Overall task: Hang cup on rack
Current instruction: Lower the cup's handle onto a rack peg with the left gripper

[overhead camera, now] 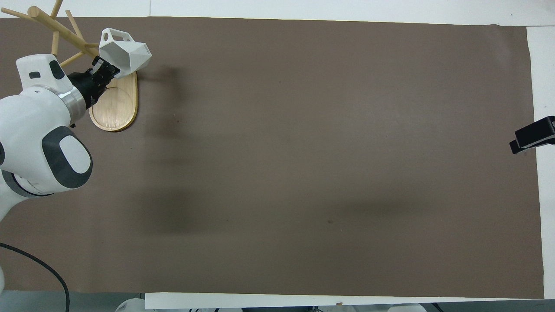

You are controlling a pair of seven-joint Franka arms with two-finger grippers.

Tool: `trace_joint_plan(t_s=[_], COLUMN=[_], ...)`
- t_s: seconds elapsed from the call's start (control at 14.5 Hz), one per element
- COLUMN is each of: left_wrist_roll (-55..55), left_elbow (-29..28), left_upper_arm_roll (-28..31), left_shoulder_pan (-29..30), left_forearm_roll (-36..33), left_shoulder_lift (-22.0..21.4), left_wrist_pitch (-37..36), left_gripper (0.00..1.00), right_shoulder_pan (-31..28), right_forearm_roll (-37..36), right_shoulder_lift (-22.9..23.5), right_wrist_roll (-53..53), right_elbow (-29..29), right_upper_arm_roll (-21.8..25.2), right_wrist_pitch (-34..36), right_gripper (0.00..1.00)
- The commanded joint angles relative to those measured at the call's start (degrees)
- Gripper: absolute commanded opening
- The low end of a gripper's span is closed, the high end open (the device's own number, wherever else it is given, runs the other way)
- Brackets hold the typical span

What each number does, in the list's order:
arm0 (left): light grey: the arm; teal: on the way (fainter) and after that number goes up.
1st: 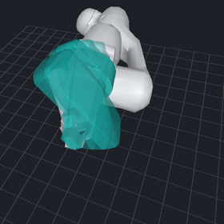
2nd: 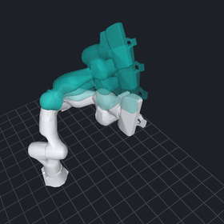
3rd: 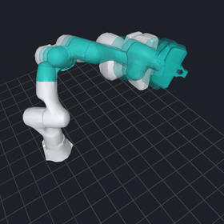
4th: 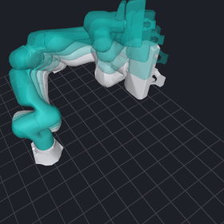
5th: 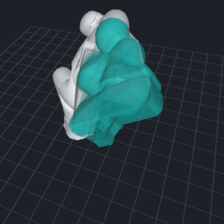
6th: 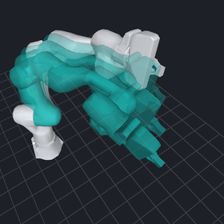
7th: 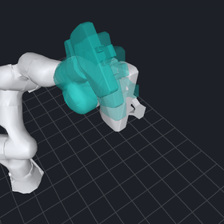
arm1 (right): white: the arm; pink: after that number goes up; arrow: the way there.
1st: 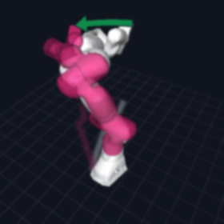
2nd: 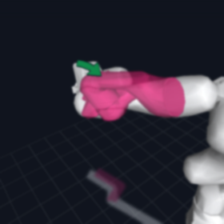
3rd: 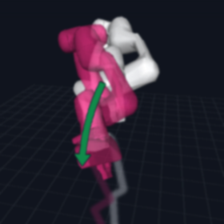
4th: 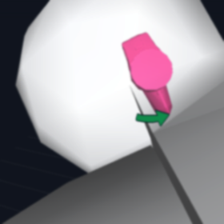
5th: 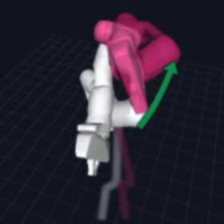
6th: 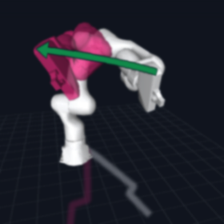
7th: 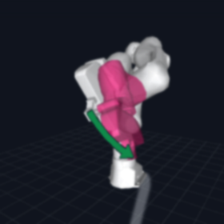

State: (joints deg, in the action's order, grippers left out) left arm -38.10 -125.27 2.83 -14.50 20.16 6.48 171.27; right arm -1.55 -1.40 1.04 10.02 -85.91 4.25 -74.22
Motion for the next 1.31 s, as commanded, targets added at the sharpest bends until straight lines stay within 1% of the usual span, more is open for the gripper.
trace_joint_plan(t_s=[0.0,0.21,0.41,0.55,1.11,1.24], left_wrist_roll=[1.9,1.8,1.8,1.8,1.8,1.8], left_elbow=[-0.7,-2.3,-3.7,-4.5,-5.2,-5.3], left_upper_arm_roll=[-0.3,-0.3,-0.3,-0.3,-0.1,0.1], left_shoulder_pan=[1.1,1.2,1.3,1.2,2.5,2.7], left_forearm_roll=[1.5,1.5,1.5,1.5,2.6,2.6], left_shoulder_lift=[-0.7,-2.8,-3.8,-4.1,-4.5,-4.7], left_wrist_pitch=[0.7,0.6,0.8,1.3,0.6,-0.3], left_gripper=[0.00,0.00,0.00,0.00,0.00,0.02], right_shoulder_pan=[0.1,0.1,0.0,0.3,0.4,0.4], right_forearm_roll=[-1.0,-0.9,-0.1,-0.1,-0.1,-0.1], right_shoulder_lift=[-1.3,-1.3,-1.2,-1.3,-1.3,-1.2], right_wrist_roll=[-3.4,-4.0,-3.6,-3.6,-3.6,-3.6], right_elbow=[-1.9,-1.9,-1.9,-1.9,-1.9,-1.9], right_upper_arm_roll=[-0.3,-0.4,-0.4,-0.5,-0.5,-0.4], right_wrist_pitch=[-0.8,-0.8,-0.8,-0.8,-0.8,-0.8], right_gripper=[1.00,1.00,1.00,1.00,1.00,1.00])
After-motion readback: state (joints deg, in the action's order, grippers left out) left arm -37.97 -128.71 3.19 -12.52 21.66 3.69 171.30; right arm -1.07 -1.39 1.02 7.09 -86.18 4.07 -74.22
